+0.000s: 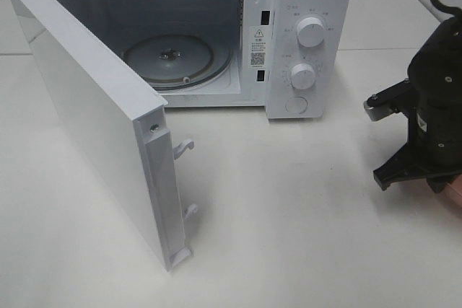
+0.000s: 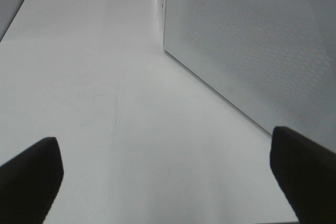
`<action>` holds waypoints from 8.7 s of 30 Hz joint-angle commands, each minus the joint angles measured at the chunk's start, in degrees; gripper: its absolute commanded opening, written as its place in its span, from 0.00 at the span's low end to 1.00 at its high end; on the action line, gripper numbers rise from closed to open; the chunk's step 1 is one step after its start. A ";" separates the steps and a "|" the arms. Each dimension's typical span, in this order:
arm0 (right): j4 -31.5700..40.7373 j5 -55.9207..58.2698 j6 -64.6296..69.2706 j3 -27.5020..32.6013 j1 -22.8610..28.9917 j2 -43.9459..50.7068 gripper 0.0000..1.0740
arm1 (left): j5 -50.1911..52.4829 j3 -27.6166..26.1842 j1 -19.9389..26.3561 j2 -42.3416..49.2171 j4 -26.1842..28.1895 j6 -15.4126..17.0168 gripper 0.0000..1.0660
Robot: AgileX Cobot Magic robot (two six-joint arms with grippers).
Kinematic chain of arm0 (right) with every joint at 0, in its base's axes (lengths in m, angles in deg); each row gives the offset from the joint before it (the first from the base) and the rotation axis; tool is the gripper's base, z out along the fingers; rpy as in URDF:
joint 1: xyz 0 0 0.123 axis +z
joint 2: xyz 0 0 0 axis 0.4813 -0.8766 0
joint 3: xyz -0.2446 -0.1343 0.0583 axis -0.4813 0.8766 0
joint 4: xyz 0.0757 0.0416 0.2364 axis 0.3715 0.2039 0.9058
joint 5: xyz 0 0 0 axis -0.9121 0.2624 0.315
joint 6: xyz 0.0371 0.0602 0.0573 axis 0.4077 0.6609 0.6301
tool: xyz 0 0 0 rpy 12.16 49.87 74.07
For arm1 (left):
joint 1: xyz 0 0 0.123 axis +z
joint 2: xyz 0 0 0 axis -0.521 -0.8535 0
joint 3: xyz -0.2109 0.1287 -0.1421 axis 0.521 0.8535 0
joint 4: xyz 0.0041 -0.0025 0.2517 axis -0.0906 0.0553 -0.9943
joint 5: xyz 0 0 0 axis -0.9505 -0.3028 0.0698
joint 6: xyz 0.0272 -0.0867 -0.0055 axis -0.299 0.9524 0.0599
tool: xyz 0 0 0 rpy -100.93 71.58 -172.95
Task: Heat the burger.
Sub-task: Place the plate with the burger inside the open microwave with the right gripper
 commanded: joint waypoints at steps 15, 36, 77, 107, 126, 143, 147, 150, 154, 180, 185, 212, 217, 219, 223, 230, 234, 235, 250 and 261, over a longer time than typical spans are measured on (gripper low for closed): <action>-6.19 7.22 5.44 7.39 8.59 8.54 0.00 | 0.40 0.17 0.06 0.40 0.40 0.29 0.94; -6.07 12.43 6.25 13.81 22.12 19.42 0.00 | 0.40 0.17 0.06 0.40 0.40 0.29 0.94; -6.82 14.15 -0.29 13.98 46.01 20.17 0.00 | 0.40 0.17 0.06 0.40 0.40 0.29 0.94; -15.41 5.84 -12.15 13.98 46.01 20.17 0.00 | 0.40 0.17 0.06 0.40 0.40 0.29 0.94; -15.53 -7.68 -32.26 13.98 36.10 20.17 0.00 | 0.40 0.17 0.06 0.40 0.40 0.29 0.94; -10.03 -20.74 -55.92 13.98 27.67 20.17 0.00 | 0.40 0.17 0.06 0.40 0.40 0.29 0.94; -7.73 -21.26 -58.44 13.98 27.67 20.17 0.00 | 0.40 0.17 0.06 0.40 0.40 0.29 0.94; -5.39 -22.06 -63.66 13.98 27.67 20.17 0.00 | 0.40 0.17 0.06 0.40 0.40 0.29 0.94; -1.66 -22.98 -69.50 13.98 27.67 20.17 0.00 | 0.40 0.17 0.06 0.40 0.40 0.29 0.94; 32.95 -34.21 -117.11 13.64 17.59 20.17 0.00 | 0.40 0.17 0.06 0.40 0.40 0.29 0.94; 40.11 -34.21 -124.45 12.89 17.02 20.17 0.00 | 0.40 0.17 0.06 0.40 0.40 0.29 0.94; 47.33 -28.25 -132.53 7.51 16.39 19.77 0.00 | 0.40 0.17 0.06 0.40 0.40 0.29 0.94; 45.44 -25.27 -131.84 4.30 16.50 18.11 0.00 | 0.40 0.17 0.06 0.40 0.40 0.29 0.94; 44.35 -24.29 -131.04 2.92 16.50 17.30 0.00 | 0.40 0.17 0.06 0.40 0.40 0.29 0.94; 43.03 -22.98 -129.83 0.46 16.50 15.93 0.00 | 0.40 0.17 0.06 0.40 0.40 0.29 0.94; 42.97 -20.91 -129.89 -2.81 16.50 13.46 0.00 | 0.40 0.17 0.06 0.40 0.40 0.29 0.94; 42.86 -20.45 -129.89 -4.81 16.50 12.09 0.00 | 0.40 0.17 0.06 0.40 0.40 0.29 0.94; 42.74 -20.00 -129.89 -5.50 16.50 11.69 0.00 | 0.40 0.17 0.06 0.40 0.40 0.29 0.94; 41.48 -18.22 -129.49 -13.29 16.50 5.10 0.00 | 0.40 0.17 0.06 0.40 0.40 0.29 0.94; 39.88 -17.93 -126.74 -19.94 16.50 0.11 0.00 | 0.40 0.17 0.06 0.40 0.40 0.29 0.94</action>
